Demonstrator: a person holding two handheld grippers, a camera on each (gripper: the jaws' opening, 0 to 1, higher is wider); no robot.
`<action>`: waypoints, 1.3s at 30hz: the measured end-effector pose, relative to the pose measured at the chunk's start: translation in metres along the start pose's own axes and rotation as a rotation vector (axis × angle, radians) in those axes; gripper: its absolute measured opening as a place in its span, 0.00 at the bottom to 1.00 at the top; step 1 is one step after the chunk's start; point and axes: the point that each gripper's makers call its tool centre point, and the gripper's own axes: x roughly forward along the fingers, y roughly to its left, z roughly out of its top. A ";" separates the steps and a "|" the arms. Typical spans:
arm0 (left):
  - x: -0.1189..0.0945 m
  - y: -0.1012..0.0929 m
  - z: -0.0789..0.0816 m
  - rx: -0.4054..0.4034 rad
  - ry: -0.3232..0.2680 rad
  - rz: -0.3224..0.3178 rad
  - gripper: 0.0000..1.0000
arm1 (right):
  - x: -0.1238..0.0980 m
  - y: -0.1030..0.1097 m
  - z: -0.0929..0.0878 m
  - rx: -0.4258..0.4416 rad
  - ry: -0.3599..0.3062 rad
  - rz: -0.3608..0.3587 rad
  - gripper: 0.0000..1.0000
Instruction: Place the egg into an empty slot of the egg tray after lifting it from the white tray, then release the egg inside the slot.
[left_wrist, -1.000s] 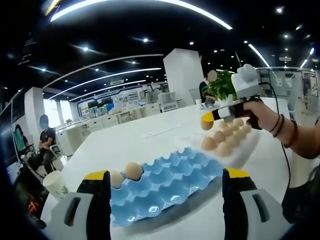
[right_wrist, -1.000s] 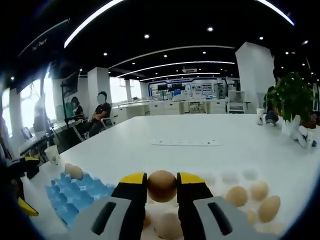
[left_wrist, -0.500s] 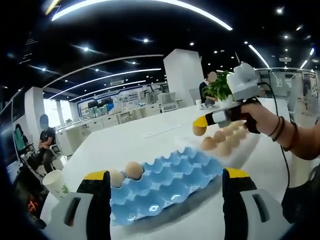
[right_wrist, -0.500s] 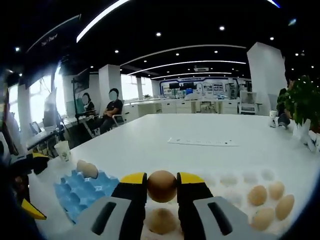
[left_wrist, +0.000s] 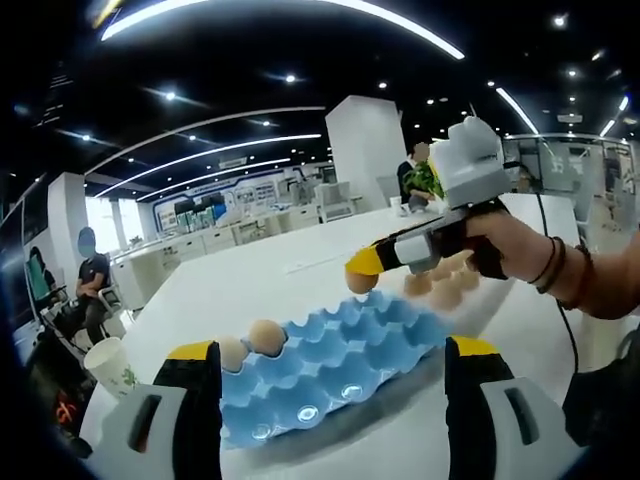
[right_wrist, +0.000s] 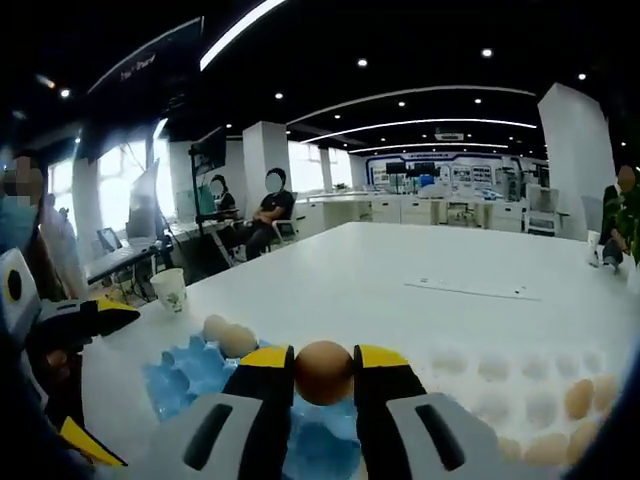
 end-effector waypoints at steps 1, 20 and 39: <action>0.000 0.000 -0.001 -0.001 0.001 0.000 0.95 | 0.005 0.006 -0.003 -0.002 0.008 0.014 0.24; -0.002 -0.003 0.000 -0.006 -0.004 0.010 0.95 | 0.048 0.052 -0.022 -0.094 0.065 0.133 0.24; 0.000 -0.004 0.008 0.007 -0.008 0.019 0.95 | 0.045 0.046 -0.019 -0.175 0.020 0.137 0.34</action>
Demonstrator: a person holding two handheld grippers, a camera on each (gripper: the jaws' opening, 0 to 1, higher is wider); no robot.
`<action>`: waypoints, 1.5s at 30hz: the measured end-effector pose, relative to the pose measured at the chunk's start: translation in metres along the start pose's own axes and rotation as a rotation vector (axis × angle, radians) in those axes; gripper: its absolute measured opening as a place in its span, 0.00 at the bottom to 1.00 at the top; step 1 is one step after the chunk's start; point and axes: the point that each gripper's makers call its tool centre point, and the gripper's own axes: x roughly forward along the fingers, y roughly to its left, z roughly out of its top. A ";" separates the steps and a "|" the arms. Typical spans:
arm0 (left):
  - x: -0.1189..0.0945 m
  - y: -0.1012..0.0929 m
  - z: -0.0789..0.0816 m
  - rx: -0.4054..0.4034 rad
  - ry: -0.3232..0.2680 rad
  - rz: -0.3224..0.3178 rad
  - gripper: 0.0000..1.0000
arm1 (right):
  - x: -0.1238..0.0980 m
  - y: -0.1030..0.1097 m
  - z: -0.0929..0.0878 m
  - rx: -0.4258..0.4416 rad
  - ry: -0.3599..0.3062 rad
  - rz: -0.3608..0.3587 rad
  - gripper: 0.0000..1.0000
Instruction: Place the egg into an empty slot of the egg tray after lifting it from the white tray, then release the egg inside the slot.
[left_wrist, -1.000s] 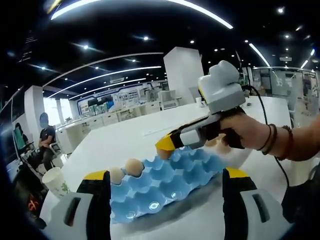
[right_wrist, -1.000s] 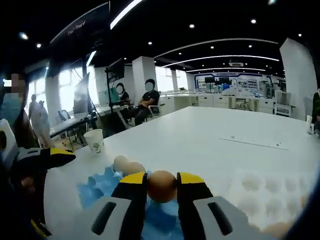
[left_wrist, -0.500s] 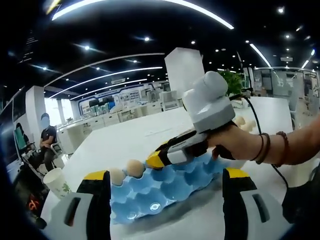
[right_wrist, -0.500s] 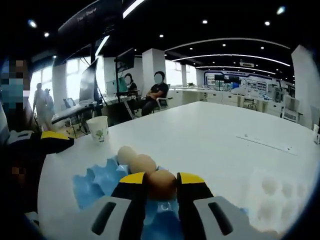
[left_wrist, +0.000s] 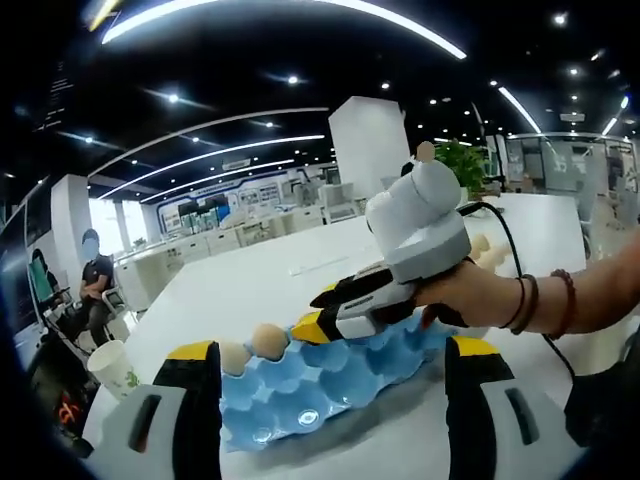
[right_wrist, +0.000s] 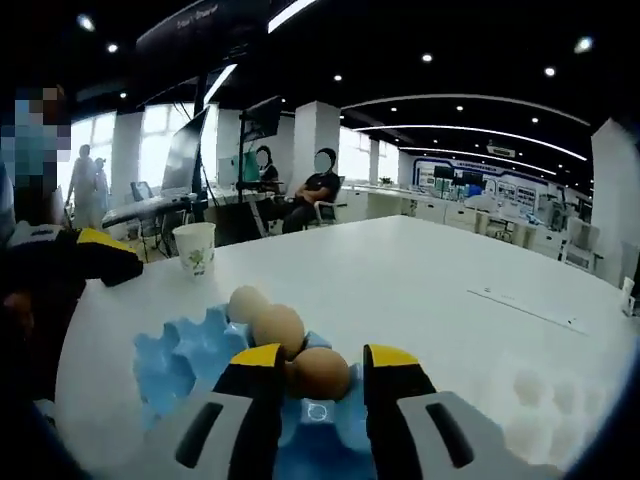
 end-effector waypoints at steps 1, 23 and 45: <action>0.000 0.000 0.000 0.000 0.000 0.000 0.95 | -0.002 -0.002 0.003 0.003 -0.010 -0.004 0.35; -0.010 0.010 0.007 0.019 -0.016 0.026 0.96 | -0.108 -0.077 0.007 0.023 -0.053 -0.204 0.49; -0.010 0.004 0.006 0.029 -0.016 0.015 0.96 | -0.174 -0.162 -0.034 0.151 -0.041 -0.436 0.51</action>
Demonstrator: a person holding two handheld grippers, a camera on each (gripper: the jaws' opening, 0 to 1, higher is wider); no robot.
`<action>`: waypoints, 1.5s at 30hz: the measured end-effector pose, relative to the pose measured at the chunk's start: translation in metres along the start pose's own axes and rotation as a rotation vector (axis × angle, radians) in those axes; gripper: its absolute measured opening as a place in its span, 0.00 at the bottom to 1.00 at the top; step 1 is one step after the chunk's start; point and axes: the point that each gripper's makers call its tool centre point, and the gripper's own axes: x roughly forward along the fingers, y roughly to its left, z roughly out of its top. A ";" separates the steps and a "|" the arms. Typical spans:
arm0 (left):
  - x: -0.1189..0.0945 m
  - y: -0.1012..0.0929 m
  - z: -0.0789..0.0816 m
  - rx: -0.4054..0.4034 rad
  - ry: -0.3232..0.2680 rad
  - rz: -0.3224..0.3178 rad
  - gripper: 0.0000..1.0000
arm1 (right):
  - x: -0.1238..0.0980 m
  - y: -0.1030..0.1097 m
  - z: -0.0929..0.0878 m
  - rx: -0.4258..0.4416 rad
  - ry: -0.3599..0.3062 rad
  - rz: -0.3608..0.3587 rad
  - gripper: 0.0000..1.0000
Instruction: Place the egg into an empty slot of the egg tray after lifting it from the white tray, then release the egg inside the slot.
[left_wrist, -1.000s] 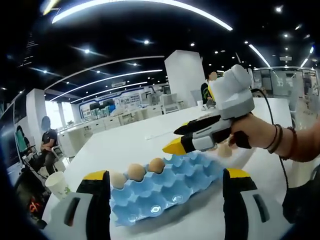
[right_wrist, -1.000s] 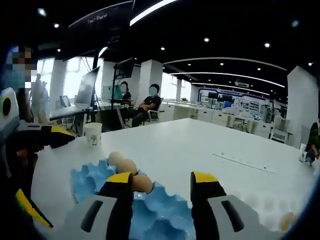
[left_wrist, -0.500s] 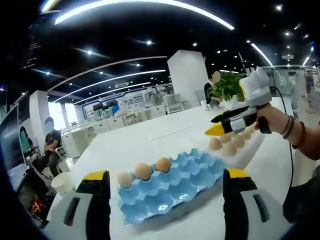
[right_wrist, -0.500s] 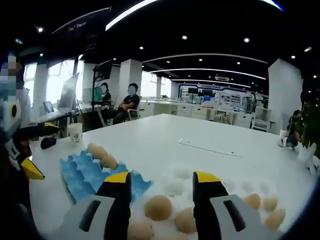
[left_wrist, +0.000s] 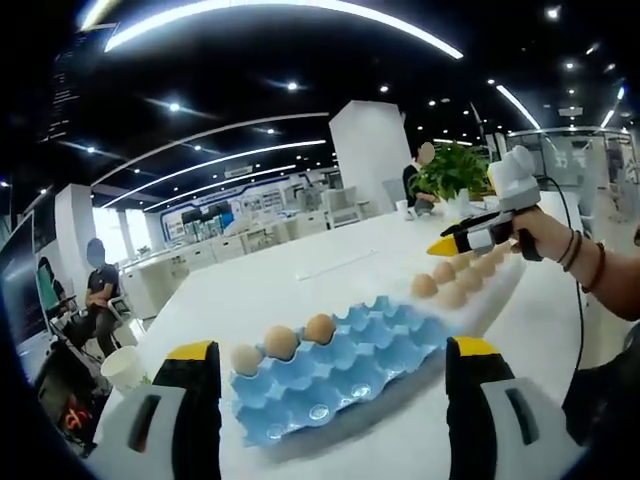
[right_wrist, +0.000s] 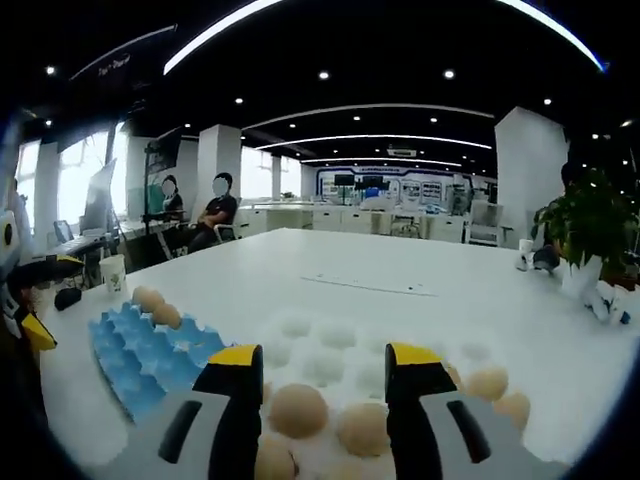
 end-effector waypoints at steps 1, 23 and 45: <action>0.000 0.001 -0.001 0.002 0.003 0.003 0.96 | -0.001 -0.004 -0.001 0.010 -0.002 -0.013 0.51; 0.004 0.004 -0.005 -0.015 -0.003 0.012 0.95 | -0.003 -0.052 -0.020 0.035 0.013 -0.129 0.46; 0.009 0.004 -0.012 -0.017 0.013 0.007 0.95 | 0.018 -0.088 -0.046 0.081 0.137 -0.236 0.30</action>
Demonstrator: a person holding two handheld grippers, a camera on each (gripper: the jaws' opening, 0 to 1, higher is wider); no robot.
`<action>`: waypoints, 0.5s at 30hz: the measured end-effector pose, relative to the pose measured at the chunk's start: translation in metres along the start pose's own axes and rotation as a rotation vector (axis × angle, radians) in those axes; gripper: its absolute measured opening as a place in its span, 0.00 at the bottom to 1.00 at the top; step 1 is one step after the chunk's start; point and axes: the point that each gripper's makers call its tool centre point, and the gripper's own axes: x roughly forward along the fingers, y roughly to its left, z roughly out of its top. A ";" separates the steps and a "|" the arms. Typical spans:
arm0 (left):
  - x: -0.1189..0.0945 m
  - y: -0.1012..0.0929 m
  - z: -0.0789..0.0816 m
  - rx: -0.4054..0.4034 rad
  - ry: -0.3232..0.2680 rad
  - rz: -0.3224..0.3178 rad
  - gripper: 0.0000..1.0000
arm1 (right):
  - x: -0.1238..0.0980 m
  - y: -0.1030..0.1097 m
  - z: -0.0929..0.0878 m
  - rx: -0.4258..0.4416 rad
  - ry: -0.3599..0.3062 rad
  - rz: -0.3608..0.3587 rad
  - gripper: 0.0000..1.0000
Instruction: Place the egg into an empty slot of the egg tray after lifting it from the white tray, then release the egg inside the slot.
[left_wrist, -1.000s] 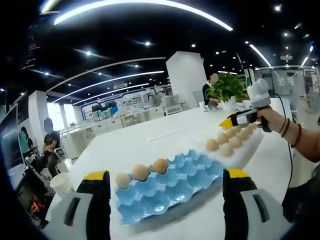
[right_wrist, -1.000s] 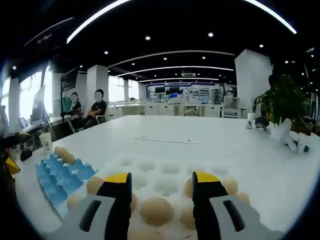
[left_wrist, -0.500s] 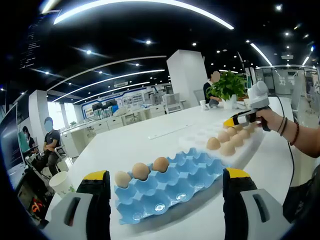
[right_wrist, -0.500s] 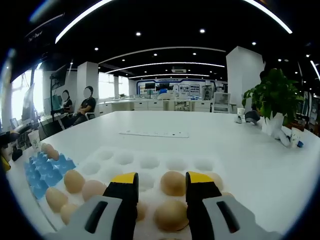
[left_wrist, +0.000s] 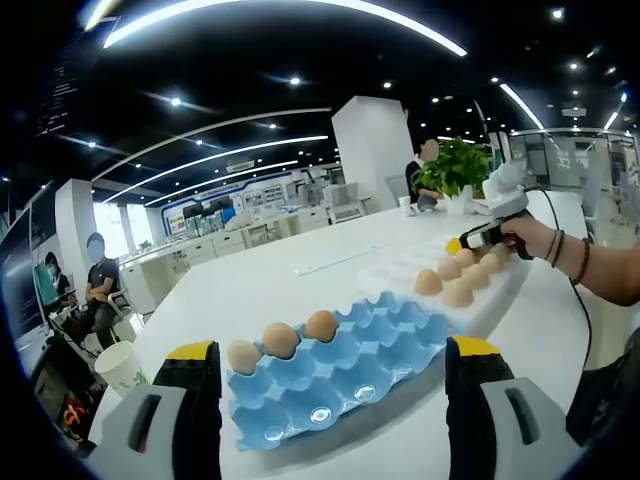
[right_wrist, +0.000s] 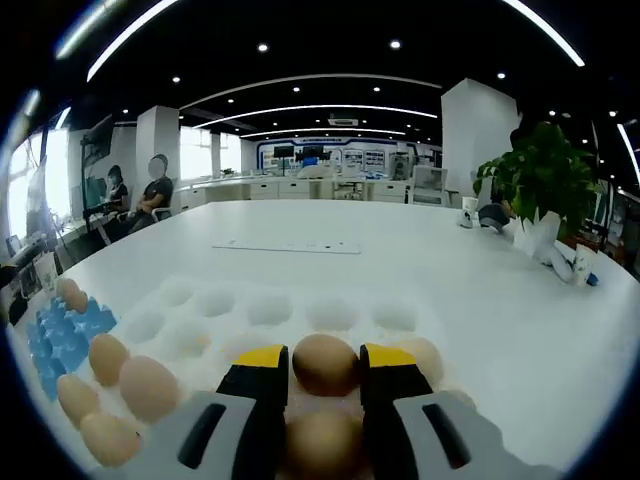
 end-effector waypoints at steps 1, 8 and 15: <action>0.000 0.000 0.000 0.000 -0.001 -0.001 0.95 | -0.001 0.000 -0.001 0.008 0.011 -0.002 0.29; 0.004 -0.003 0.000 0.004 0.004 -0.014 0.95 | -0.002 -0.001 -0.002 0.024 0.027 -0.008 0.28; 0.005 -0.004 0.001 0.008 0.001 -0.019 0.95 | -0.004 0.000 -0.004 0.017 0.027 -0.005 0.28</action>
